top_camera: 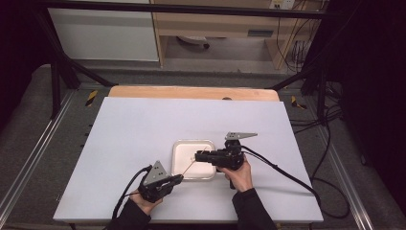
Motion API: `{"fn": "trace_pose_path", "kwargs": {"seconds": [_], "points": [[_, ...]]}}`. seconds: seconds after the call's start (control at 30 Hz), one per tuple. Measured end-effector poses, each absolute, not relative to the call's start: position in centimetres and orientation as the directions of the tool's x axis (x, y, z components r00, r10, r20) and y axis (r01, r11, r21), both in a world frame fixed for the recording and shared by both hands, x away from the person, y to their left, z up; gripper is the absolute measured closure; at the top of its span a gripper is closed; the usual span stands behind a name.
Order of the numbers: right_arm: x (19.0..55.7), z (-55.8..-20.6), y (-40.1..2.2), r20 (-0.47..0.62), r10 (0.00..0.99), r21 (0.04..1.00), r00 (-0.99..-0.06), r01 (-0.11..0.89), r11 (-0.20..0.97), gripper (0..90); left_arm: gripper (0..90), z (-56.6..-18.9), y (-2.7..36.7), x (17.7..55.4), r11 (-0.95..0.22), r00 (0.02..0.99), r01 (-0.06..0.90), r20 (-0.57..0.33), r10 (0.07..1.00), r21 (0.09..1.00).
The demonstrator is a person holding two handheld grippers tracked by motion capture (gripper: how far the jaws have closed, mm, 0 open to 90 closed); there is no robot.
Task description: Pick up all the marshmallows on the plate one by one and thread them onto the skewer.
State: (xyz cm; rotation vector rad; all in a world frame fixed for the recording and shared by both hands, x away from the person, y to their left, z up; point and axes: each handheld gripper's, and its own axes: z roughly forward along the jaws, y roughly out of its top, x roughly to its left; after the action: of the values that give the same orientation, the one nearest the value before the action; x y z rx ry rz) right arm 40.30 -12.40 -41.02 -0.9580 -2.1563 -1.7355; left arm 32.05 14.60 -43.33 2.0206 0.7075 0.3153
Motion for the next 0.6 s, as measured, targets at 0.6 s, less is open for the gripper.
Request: {"fn": "trace_pose_path", "kwargs": {"seconds": [0.6], "points": [[39.0, -42.8, -10.5, 0.489, 0.365, 0.795, -0.792, 0.577, 0.186, 71.7, 87.8, -43.8, 13.7, 32.5, -0.38, 0.786, 0.405, -0.104, 0.61, 0.832]]}}
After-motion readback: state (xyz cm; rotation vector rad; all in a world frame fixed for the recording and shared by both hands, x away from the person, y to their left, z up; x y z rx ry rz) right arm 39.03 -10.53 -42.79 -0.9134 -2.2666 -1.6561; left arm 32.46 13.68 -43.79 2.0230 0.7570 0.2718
